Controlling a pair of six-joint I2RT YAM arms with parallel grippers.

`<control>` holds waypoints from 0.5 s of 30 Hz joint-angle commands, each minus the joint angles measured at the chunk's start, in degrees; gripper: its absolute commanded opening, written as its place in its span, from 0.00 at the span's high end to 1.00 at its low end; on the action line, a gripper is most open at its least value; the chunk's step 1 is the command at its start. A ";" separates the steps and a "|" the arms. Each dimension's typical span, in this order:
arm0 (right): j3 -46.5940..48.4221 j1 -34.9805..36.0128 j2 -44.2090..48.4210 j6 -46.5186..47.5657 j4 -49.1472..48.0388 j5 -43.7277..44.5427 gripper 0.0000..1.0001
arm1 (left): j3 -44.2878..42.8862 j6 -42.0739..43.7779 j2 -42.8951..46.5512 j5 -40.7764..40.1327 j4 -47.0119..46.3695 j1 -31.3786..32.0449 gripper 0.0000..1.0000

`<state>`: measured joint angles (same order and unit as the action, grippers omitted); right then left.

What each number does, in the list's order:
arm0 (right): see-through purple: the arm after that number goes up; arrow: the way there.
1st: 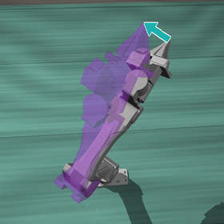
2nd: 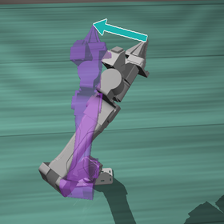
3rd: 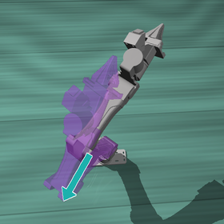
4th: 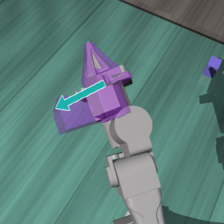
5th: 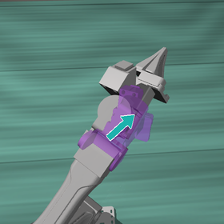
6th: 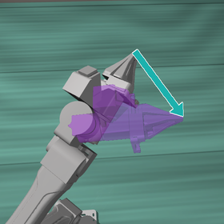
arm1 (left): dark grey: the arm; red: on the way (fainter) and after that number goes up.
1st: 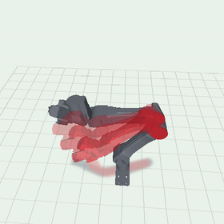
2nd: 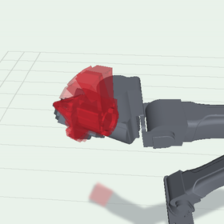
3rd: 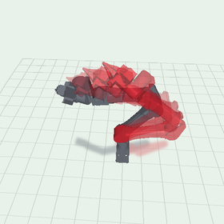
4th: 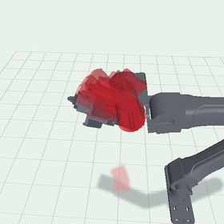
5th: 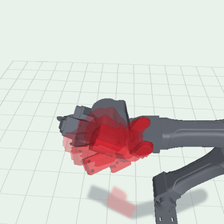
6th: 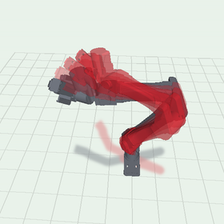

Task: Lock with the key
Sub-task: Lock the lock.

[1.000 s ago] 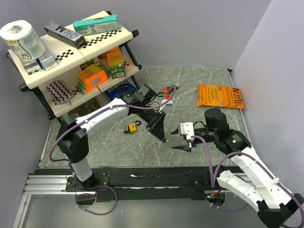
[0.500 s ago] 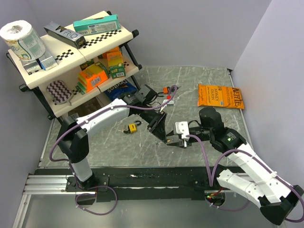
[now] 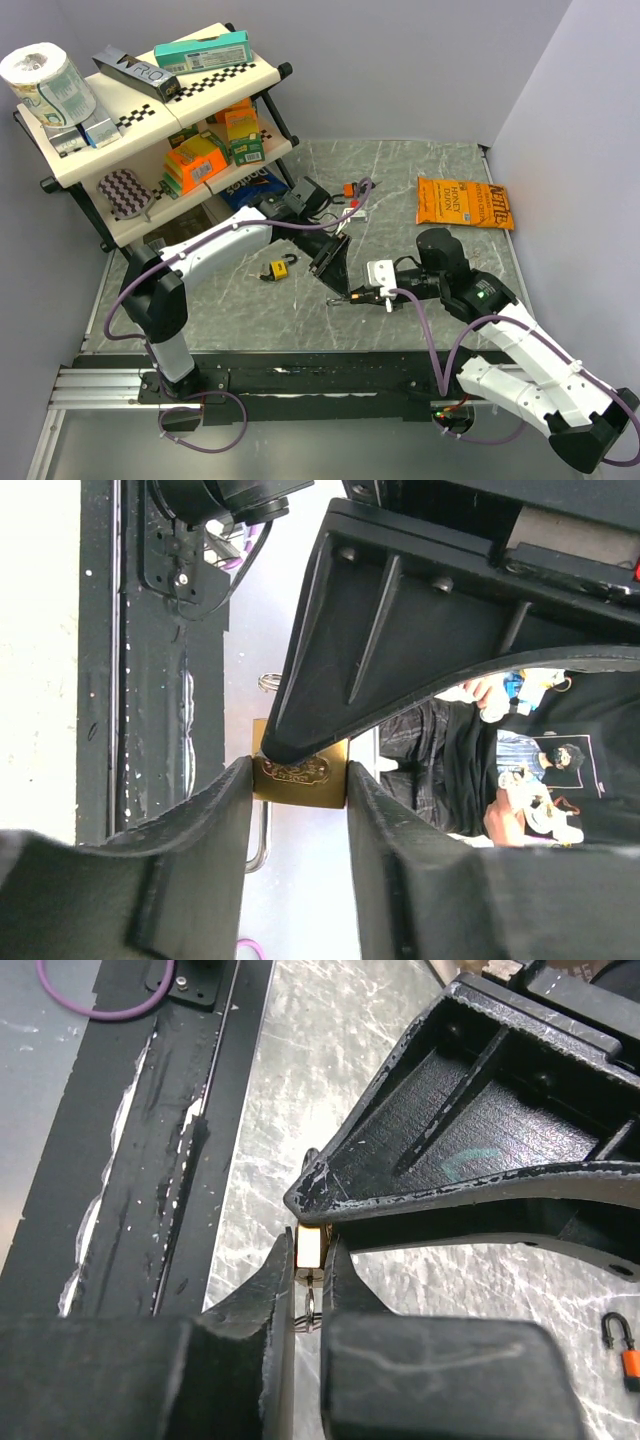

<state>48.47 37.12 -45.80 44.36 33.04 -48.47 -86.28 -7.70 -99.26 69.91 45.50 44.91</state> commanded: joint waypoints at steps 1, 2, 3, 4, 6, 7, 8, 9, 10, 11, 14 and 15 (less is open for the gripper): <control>0.49 0.23 0.62 -2.17 -2.63 1.00 1.00 | -1.44 0.59 0.91 1.38 -0.40 -0.60 0.47; 0.40 0.06 0.97 -2.69 -2.80 1.18 1.00 | 0.48 -0.02 2.48 1.37 -2.41 -1.22 0.40; 0.31 -0.21 1.06 -3.83 -2.89 1.10 1.00 | 1.72 -1.07 3.71 1.11 -4.34 -2.96 0.30; 0.22 -0.47 1.15 -4.36 -2.80 0.75 1.00 | 3.21 -3.87 5.03 0.15 -6.62 -3.94 0.23; -0.04 -1.35 1.59 -6.64 -3.24 0.57 1.00 | 7.69 -5.82 10.12 -1.70 -13.66 -7.53 0.15; -0.13 -1.70 1.59 -7.61 -3.50 0.39 1.00 | 10.23 -6.09 11.80 -2.92 -15.16 -8.77 0.15; -0.13 -1.97 1.68 -9.71 -3.77 0.22 1.00 | 11.47 -5.92 14.86 -3.63 -17.70 -10.78 0.15; -0.04 -2.75 1.68 -11.21 -4.73 -0.05 1.00 | 12.36 -4.79 16.28 -4.51 -17.63 -11.41 0.16; 0.05 -3.19 1.51 -12.70 -5.17 -0.74 1.00 | 13.67 -0.16 17.69 -5.82 -16.76 -11.59 0.16; 0.13 -3.72 1.50 -16.11 -5.78 -1.19 1.00 | 14.47 2.41 20.49 -9.23 -15.80 -11.51 0.18; 0.31 -5.83 0.45 -23.76 -8.16 -3.47 1.00 | 20.26 6.64 26.37 -12.85 -17.80 -11.42 0.24; 0.66 -6.79 0.01 -25.71 -9.12 -4.26 1.00 | 21.75 7.08 27.79 -14.00 -20.16 -11.24 0.25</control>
<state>48.42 32.67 -45.23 30.17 30.39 -48.45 -69.41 -7.31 -78.63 61.47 31.66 32.36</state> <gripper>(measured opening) 0.179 0.779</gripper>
